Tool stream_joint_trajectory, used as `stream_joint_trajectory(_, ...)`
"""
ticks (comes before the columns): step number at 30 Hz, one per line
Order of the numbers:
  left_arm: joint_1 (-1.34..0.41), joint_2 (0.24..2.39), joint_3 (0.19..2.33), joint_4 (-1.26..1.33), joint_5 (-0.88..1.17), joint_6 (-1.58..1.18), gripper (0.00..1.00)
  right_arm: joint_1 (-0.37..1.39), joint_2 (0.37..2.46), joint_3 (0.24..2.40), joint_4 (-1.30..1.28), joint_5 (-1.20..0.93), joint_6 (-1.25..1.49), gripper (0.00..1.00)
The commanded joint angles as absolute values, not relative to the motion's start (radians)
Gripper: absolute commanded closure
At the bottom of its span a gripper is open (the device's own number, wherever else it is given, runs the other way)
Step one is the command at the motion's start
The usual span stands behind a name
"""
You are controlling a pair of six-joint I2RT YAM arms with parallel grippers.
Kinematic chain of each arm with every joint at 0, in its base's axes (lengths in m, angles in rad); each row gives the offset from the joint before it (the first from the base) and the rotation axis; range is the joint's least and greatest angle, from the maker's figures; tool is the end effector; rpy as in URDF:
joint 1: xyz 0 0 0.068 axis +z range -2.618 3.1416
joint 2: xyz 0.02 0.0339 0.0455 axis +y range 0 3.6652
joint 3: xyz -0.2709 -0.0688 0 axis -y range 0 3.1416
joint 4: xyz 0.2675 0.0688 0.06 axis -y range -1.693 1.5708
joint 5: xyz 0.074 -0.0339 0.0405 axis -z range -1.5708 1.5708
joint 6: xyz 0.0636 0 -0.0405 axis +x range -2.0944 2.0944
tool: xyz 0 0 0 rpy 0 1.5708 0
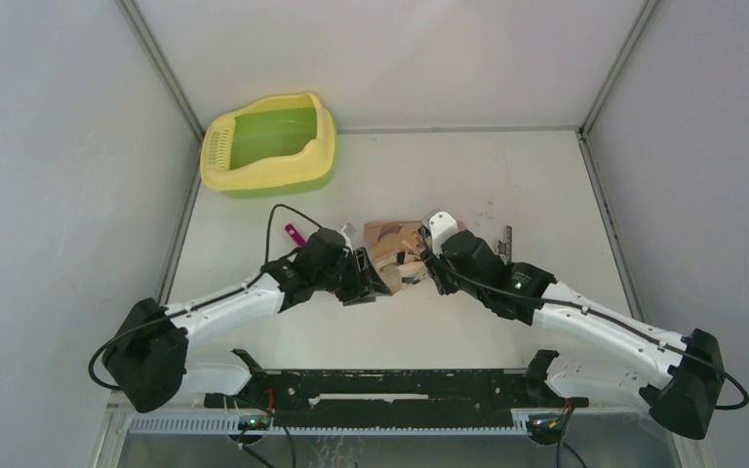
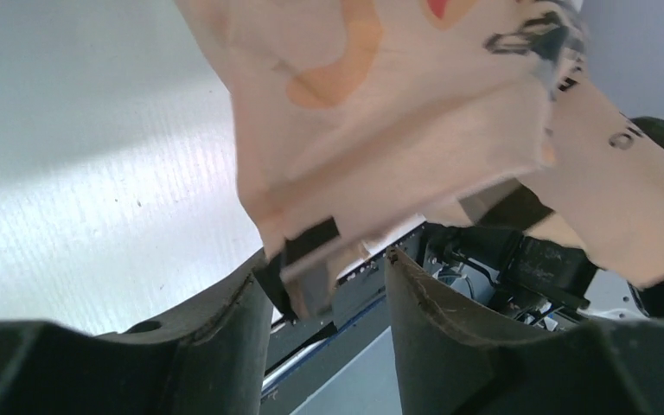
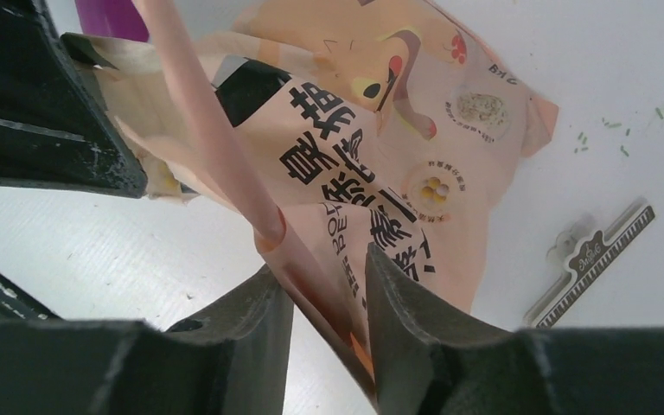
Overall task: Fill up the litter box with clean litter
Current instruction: Open the cat litter bag at the center of the board, then pick up the spatula from the center of the board.
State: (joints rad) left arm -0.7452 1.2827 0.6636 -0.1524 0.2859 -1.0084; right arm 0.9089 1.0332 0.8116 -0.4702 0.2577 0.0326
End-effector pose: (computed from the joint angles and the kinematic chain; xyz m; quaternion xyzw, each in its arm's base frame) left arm 0.2028 -0.2115 0.1727 -0.0647 0.9112 -0.3800 0.1454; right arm 0.1724 0.1950 0.2595 -0.3313 0.8359 0.0877 0.4288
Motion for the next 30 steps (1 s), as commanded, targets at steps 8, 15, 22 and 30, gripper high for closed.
stream_joint_trajectory(8, -0.739, 0.926, 0.806, -0.479, 0.144, -0.950, 0.04, 0.940, 0.931, 1.001, -0.731, 0.301, 0.199, 0.41)
stream_joint_trajectory(15, -0.489, 0.967, 0.731, -0.420, 0.148, -0.970, 0.00, 0.958, 0.875, 1.083, -0.819, 0.255, 0.277, 0.01)
stream_joint_trajectory(22, -0.327, 1.239, 0.823, -0.365, 0.068, -0.925, 0.00, 0.989, 0.862, 1.083, -0.841, 0.243, 0.327, 0.01)
stream_joint_trajectory(30, -0.284, 1.446, 1.032, -0.563, -0.170, -0.867, 0.00, 1.024, 0.809, 1.045, -0.810, 0.251, 0.366, 0.01)
